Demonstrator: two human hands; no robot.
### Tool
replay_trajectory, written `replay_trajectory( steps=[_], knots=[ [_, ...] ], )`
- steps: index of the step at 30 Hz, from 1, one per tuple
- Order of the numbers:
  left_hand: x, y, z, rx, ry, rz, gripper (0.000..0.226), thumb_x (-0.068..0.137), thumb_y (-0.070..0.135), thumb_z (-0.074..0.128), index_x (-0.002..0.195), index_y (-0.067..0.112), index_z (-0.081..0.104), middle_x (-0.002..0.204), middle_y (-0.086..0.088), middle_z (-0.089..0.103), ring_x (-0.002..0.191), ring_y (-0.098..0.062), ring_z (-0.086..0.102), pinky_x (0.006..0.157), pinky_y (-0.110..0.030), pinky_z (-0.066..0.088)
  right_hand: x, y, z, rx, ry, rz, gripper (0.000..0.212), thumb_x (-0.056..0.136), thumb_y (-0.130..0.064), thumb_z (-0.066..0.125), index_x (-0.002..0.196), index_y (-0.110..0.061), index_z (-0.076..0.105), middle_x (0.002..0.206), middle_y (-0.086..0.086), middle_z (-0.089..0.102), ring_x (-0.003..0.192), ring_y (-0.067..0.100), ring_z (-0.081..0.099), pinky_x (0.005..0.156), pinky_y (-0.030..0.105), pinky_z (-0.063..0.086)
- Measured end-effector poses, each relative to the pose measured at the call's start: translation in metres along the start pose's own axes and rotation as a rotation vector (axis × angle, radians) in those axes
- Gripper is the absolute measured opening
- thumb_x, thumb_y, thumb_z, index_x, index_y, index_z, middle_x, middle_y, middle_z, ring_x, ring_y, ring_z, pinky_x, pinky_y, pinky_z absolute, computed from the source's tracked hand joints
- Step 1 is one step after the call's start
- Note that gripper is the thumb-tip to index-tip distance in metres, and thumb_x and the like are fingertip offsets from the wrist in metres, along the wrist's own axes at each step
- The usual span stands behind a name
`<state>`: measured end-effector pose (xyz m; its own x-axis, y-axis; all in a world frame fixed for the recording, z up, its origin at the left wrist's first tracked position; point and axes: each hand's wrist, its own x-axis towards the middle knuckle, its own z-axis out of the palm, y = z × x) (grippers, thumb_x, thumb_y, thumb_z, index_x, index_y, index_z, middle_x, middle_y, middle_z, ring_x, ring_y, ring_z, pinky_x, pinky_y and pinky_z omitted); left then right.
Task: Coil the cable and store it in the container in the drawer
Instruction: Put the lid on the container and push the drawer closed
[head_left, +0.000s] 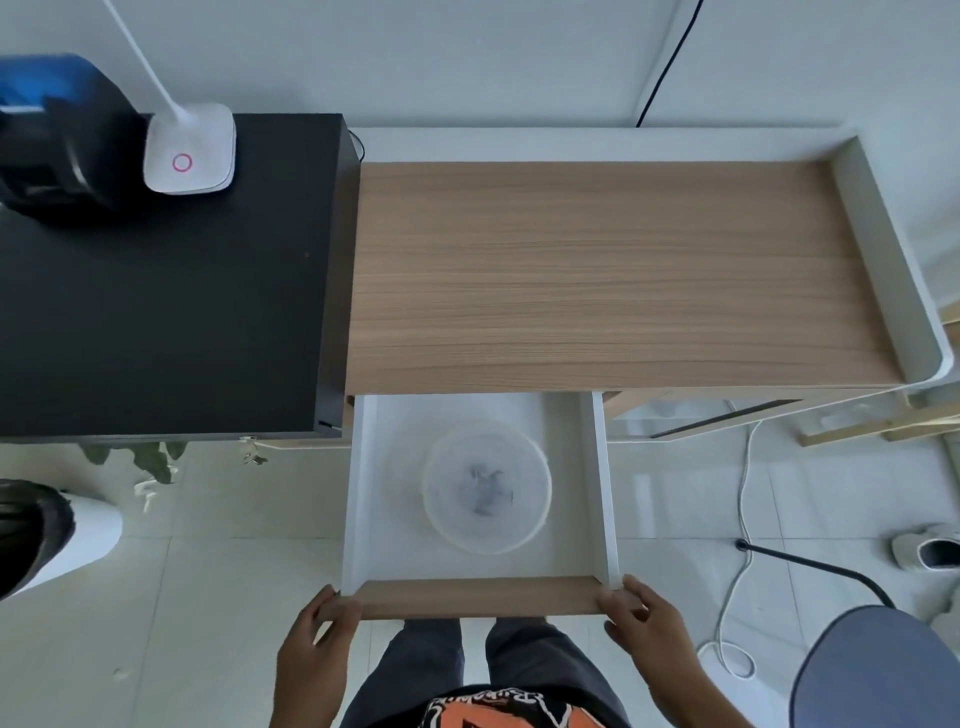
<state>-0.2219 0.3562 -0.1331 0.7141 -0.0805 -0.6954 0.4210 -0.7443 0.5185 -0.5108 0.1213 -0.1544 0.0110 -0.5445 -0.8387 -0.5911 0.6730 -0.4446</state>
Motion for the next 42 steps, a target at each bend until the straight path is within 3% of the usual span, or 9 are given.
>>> replay_trajectory(
  steps=[4, 10, 14, 17, 24, 28, 32, 39, 42],
  knots=[
    [0.014, 0.015, 0.006, -0.048, -0.004, -0.008, 0.033, 0.086, 0.046, 0.072, 0.118, 0.036, 0.069, 0.119, 0.01, 0.067, 0.104, -0.013, 0.064, 0.092, -0.034, 0.046, 0.004, -0.025, 0.014, 0.279, -0.009, -0.009, 0.076, 0.09, -0.026, 0.079, 0.15, 0.003, 0.042, 0.125, 0.021, 0.068, 0.107, 0.031, 0.072, 0.096, 0.045, 0.06],
    [0.043, 0.063, 0.021, -0.255, -0.036, 0.004, 0.017, 0.077, 0.057, 0.073, 0.08, 0.041, 0.078, 0.082, 0.017, 0.077, 0.091, -0.013, 0.07, 0.08, -0.026, 0.053, 0.016, -0.083, 0.028, 0.5, -0.031, -0.034, 0.042, 0.095, -0.027, 0.071, 0.111, 0.011, 0.062, 0.119, 0.028, 0.071, 0.111, 0.037, 0.072, 0.088, 0.046, 0.061],
    [0.068, 0.093, 0.038, -0.485, -0.072, -0.072, 0.04, 0.088, 0.041, 0.075, 0.115, 0.012, 0.07, 0.102, 0.001, 0.077, 0.097, -0.009, 0.074, 0.087, -0.029, 0.056, 0.024, -0.125, 0.041, 0.69, -0.032, 0.006, 0.045, 0.098, -0.027, 0.07, 0.126, 0.006, 0.056, 0.13, 0.026, 0.065, 0.104, 0.038, 0.074, 0.077, 0.045, 0.064],
    [0.079, 0.122, 0.049, -0.63, -0.125, -0.18, 0.035, 0.093, 0.039, 0.068, 0.106, 0.006, 0.066, 0.103, -0.01, 0.075, 0.097, -0.018, 0.075, 0.082, -0.036, 0.06, 0.029, -0.15, 0.048, 0.789, -0.01, 0.043, 0.061, 0.094, -0.028, 0.076, 0.139, 0.005, 0.051, 0.13, 0.021, 0.066, 0.105, 0.04, 0.074, 0.078, 0.048, 0.065],
    [0.078, 0.163, 0.065, -0.987, -0.163, -0.285, 0.036, 0.105, 0.02, 0.053, 0.133, -0.004, 0.053, 0.112, -0.019, 0.066, 0.111, -0.03, 0.068, 0.102, -0.042, 0.053, 0.045, -0.191, 0.056, 0.949, -0.002, 0.156, 0.039, 0.088, -0.027, 0.081, 0.103, 0.005, 0.064, 0.125, 0.022, 0.07, 0.099, 0.039, 0.076, 0.079, 0.045, 0.064],
    [0.077, 0.172, 0.07, -0.987, -0.201, -0.261, 0.04, 0.104, -0.005, 0.047, 0.144, -0.004, 0.046, 0.114, -0.018, 0.064, 0.118, -0.03, 0.062, 0.104, -0.04, 0.05, 0.049, -0.197, 0.057, 1.018, -0.084, 0.109, 0.053, 0.096, -0.042, 0.07, 0.129, -0.003, 0.058, 0.137, 0.019, 0.063, 0.109, 0.036, 0.072, 0.078, 0.043, 0.064],
    [0.076, 0.181, 0.071, -0.882, -0.243, -0.195, 0.052, 0.101, -0.012, 0.045, 0.151, 0.0, 0.038, 0.141, -0.019, 0.057, 0.125, -0.029, 0.06, 0.114, -0.045, 0.042, 0.048, -0.205, 0.058, 1.025, -0.193, 0.103, 0.068, 0.1, -0.049, 0.06, 0.155, -0.013, 0.041, 0.155, 0.008, 0.049, 0.122, 0.032, 0.065, 0.094, 0.048, 0.056],
    [0.081, 0.209, 0.077, -0.903, -0.314, -0.173, 0.069, 0.092, -0.028, 0.023, 0.155, 0.0, 0.029, 0.161, -0.017, 0.036, 0.145, -0.03, 0.042, 0.12, -0.045, 0.032, 0.042, -0.23, 0.056, 0.971, -0.266, 0.072, 0.086, 0.099, -0.064, 0.05, 0.156, -0.002, 0.034, 0.157, 0.01, 0.048, 0.129, 0.027, 0.063, 0.115, 0.048, 0.045],
    [0.083, 0.219, 0.077, -0.893, -0.349, -0.133, 0.07, 0.09, -0.028, 0.022, 0.152, -0.001, 0.037, 0.158, -0.013, 0.042, 0.145, -0.027, 0.041, 0.12, -0.044, 0.031, 0.04, -0.238, 0.055, 0.949, -0.3, 0.058, 0.082, 0.098, -0.064, 0.051, 0.153, -0.003, 0.041, 0.153, 0.009, 0.053, 0.13, 0.026, 0.063, 0.105, 0.048, 0.049]
  ],
)
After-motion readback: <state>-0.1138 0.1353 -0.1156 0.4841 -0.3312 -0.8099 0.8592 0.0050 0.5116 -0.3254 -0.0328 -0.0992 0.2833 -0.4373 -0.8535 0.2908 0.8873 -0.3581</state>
